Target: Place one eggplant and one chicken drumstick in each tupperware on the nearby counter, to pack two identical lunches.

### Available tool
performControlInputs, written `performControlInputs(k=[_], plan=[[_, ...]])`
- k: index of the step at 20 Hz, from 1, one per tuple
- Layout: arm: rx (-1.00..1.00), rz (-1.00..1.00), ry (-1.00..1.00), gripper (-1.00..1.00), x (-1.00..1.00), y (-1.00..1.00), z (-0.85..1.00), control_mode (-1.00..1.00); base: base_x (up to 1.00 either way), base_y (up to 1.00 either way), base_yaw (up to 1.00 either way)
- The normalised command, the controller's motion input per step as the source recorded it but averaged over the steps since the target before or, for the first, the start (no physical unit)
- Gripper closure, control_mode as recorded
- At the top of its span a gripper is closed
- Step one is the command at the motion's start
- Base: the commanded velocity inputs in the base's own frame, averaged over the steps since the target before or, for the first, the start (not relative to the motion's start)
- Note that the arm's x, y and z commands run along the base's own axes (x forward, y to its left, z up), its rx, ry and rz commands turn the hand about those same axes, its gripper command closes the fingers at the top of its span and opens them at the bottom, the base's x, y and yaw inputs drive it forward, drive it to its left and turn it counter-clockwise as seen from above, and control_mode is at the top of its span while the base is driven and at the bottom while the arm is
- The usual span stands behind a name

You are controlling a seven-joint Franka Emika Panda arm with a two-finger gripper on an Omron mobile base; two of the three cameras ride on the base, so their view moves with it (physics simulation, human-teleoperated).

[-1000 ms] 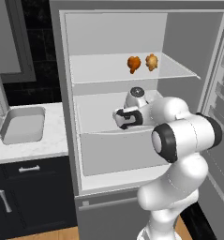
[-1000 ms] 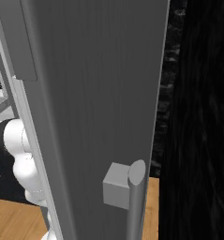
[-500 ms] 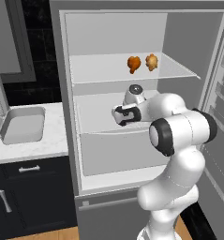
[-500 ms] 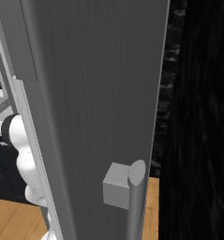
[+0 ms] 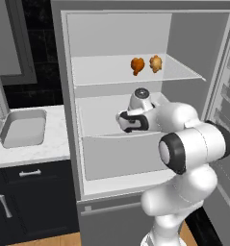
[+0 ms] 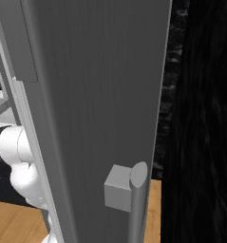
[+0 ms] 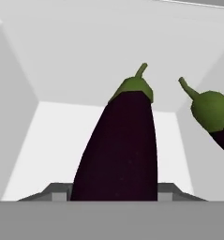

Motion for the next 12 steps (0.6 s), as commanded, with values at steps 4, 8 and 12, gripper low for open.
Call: performControlInputs(k=[4, 8, 12], plan=[[0.0, 0.04, -0.06, 1.0, -1.0, 0.0, 0.3, -1.0, 0.0, 0.0, 0.0], [0.0, 0.03, 0.03, 1.0, -0.96, 0.0, 0.93, -1.0, 0.0, 0.0, 0.0], [0.0, 0.02, 0.21, 1.0, -0.76, -0.02, 1.0, -1.0, 0.0, 0.0, 0.0]])
